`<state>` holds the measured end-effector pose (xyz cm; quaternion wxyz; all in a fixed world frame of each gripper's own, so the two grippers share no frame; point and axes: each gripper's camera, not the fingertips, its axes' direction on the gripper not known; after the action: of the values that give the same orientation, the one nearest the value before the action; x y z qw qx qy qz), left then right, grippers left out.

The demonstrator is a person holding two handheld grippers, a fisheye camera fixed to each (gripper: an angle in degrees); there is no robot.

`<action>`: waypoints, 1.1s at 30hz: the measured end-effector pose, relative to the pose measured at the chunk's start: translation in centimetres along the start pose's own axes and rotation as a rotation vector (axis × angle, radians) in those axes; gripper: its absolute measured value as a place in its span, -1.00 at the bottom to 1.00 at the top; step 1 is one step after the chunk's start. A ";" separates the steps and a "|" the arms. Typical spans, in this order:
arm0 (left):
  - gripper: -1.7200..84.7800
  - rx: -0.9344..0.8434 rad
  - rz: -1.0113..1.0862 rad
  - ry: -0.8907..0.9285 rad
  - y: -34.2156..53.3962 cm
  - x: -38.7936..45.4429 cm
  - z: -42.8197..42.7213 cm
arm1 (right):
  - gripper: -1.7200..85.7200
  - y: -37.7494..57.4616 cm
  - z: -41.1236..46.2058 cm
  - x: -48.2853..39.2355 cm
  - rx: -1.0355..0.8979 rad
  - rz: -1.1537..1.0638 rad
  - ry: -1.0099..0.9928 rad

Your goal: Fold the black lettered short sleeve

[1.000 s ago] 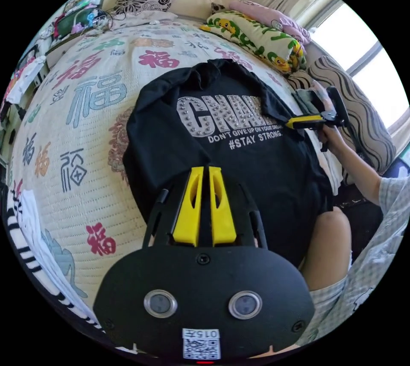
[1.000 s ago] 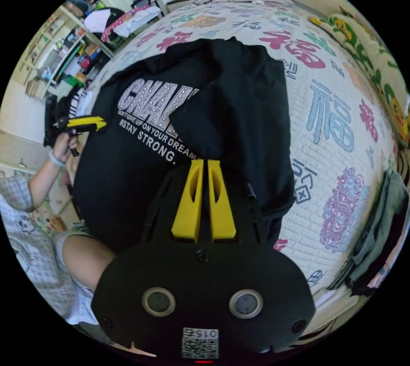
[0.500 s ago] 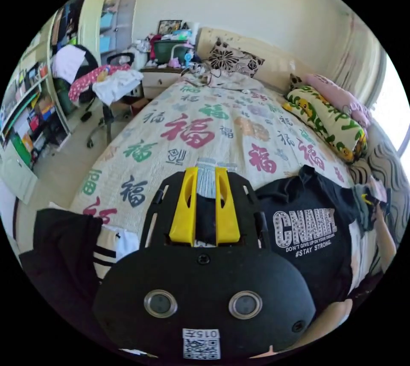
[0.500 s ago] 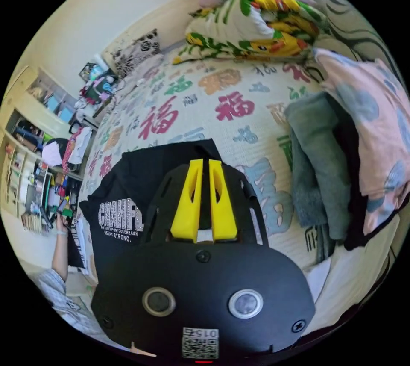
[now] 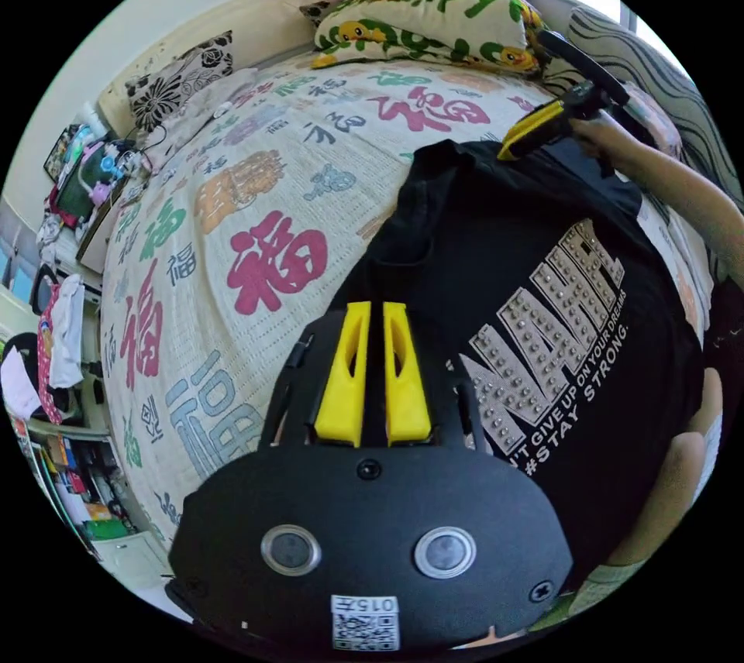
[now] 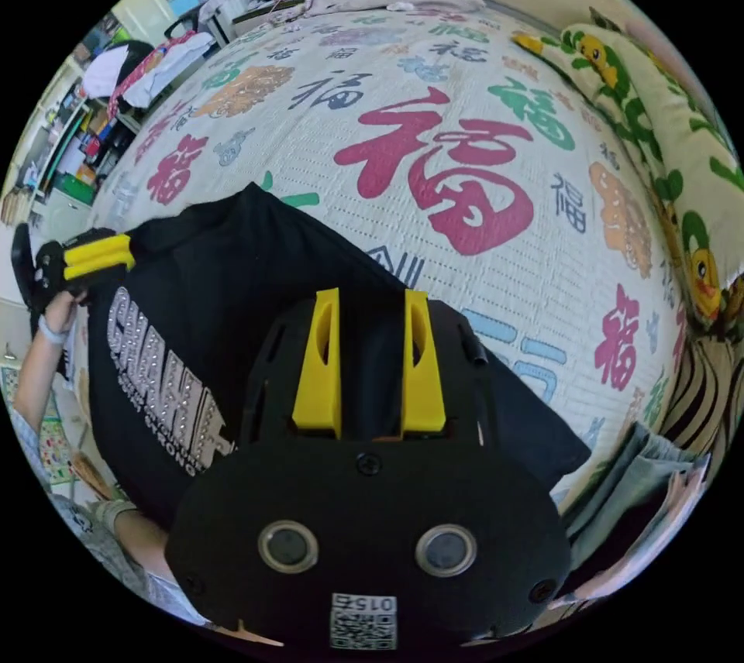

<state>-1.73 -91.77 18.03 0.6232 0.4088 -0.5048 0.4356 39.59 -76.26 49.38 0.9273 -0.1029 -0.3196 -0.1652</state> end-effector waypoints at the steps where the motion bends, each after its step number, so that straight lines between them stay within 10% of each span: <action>1: -0.94 0.054 -0.059 -0.010 0.0 -1.4 -0.6 | -0.83 0.0 -0.5 -0.3 -0.009 -0.045 0.018; 17: -0.93 0.252 -0.590 0.144 5.9 -13.5 -3.7 | -0.90 9.4 -10.9 10.0 0.297 0.336 -0.222; 23: -0.80 0.231 -0.473 0.271 18.4 -10.2 -12.2 | -0.83 25.3 -18.3 5.8 0.239 0.112 -0.380; 33: -0.76 0.003 -0.860 0.388 44.6 -3.1 -20.6 | -0.74 51.7 -22.5 -4.6 -0.010 0.499 -0.392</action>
<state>-39.04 -59.90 14.85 0.8292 0.4928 -0.1632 0.2071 67.94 -34.04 24.69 0.8595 -0.2125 -0.4563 0.0888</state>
